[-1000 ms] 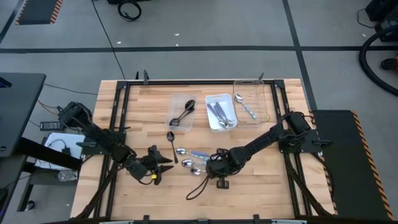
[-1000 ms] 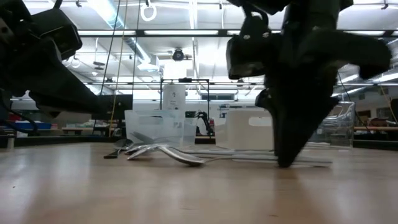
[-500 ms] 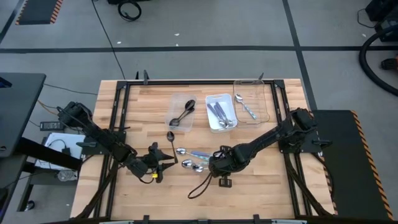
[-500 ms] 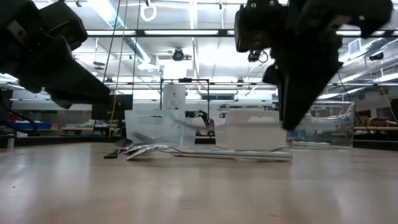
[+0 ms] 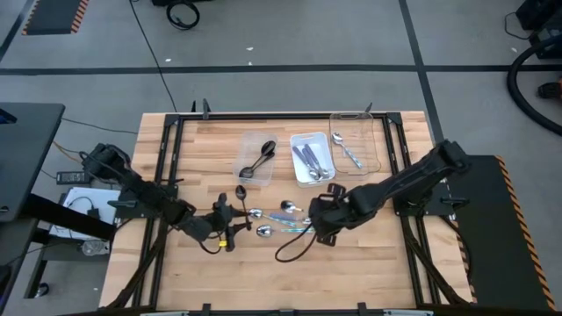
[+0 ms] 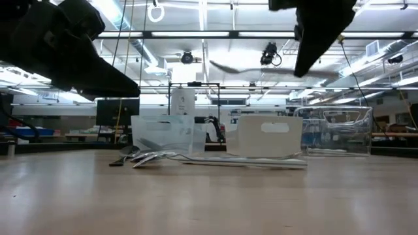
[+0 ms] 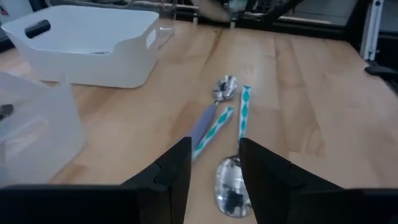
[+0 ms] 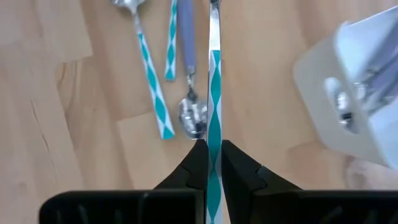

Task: Sort silverware by color (type)
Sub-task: Put the blue spoon into the right transparent bin

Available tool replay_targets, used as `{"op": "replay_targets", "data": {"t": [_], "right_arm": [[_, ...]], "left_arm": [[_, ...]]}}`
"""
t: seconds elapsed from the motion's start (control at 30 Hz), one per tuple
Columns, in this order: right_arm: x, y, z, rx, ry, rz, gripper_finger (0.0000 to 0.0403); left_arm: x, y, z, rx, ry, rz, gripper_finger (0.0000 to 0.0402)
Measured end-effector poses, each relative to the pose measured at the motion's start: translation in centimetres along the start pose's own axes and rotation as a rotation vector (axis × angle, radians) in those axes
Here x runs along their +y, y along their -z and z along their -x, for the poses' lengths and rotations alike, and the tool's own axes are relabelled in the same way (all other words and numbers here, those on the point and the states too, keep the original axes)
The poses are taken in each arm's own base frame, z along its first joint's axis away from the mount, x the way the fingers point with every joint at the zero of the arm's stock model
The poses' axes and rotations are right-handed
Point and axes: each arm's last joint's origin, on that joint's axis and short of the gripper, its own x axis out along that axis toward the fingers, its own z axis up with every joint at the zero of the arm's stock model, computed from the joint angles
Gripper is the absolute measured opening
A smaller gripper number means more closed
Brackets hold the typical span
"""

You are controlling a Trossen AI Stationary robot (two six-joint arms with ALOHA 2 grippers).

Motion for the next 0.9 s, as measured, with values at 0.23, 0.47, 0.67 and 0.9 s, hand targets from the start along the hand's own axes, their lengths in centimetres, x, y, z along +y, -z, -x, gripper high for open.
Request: {"op": "replay_targets", "data": {"t": [0.23,0.47,0.67,0.9], "right_arm": [[-1.7,0.1,2.6,-0.053,0.02,-0.008,0.0033],[-3.6,-0.1,4.2,-0.073,0.024,-0.047,0.0034],[-4.8,0.0,4.5,-0.051,0.048,-0.062,0.0034],[-6.6,0.1,5.3,-0.026,0.081,-0.094,0.0034]], "left_arm": [[0.3,-0.1,-0.3,-0.003,-0.018,-0.019,0.0141],[0.3,-0.1,-0.3,-0.003,-0.017,-0.023,0.0141],[-0.1,0.0,0.1,0.0,0.01,0.019,0.0141],[-1.0,0.4,0.9,0.009,0.059,0.083,0.0141]]}}
